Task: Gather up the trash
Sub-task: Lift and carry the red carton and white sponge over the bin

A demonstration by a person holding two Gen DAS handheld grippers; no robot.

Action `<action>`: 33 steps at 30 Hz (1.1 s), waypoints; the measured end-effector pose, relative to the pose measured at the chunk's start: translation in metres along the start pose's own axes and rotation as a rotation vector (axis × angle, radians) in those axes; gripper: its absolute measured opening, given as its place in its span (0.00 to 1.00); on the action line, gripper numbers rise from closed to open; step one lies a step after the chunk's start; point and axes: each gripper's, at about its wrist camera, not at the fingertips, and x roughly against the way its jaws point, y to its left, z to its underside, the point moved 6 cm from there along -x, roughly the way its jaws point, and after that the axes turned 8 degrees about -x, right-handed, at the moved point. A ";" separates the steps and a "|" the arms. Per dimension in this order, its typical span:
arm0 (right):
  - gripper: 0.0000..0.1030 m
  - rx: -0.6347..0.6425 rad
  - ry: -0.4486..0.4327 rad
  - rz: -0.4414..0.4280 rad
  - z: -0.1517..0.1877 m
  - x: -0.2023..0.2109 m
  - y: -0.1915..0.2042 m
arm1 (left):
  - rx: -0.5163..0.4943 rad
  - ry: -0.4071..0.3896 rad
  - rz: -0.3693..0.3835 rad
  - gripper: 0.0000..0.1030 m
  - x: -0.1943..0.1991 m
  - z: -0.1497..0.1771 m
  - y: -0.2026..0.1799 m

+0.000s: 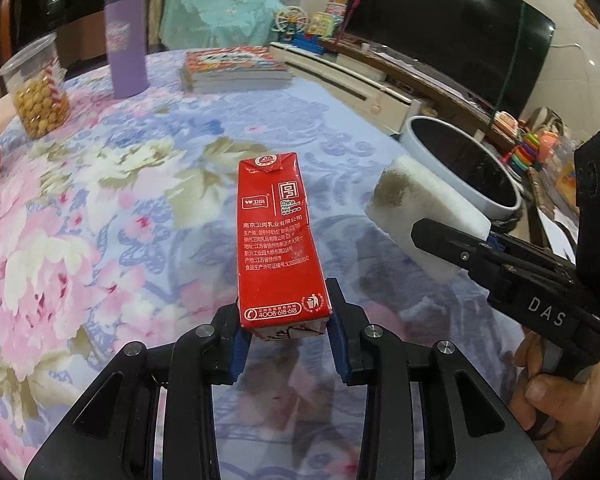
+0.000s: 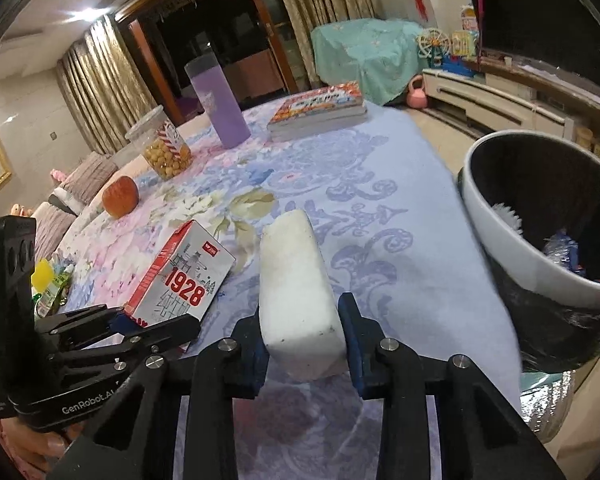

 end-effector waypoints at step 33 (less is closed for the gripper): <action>0.31 -0.158 -0.168 0.093 -0.022 0.092 -0.087 | -0.211 -0.025 0.100 0.31 -0.005 -0.053 -0.112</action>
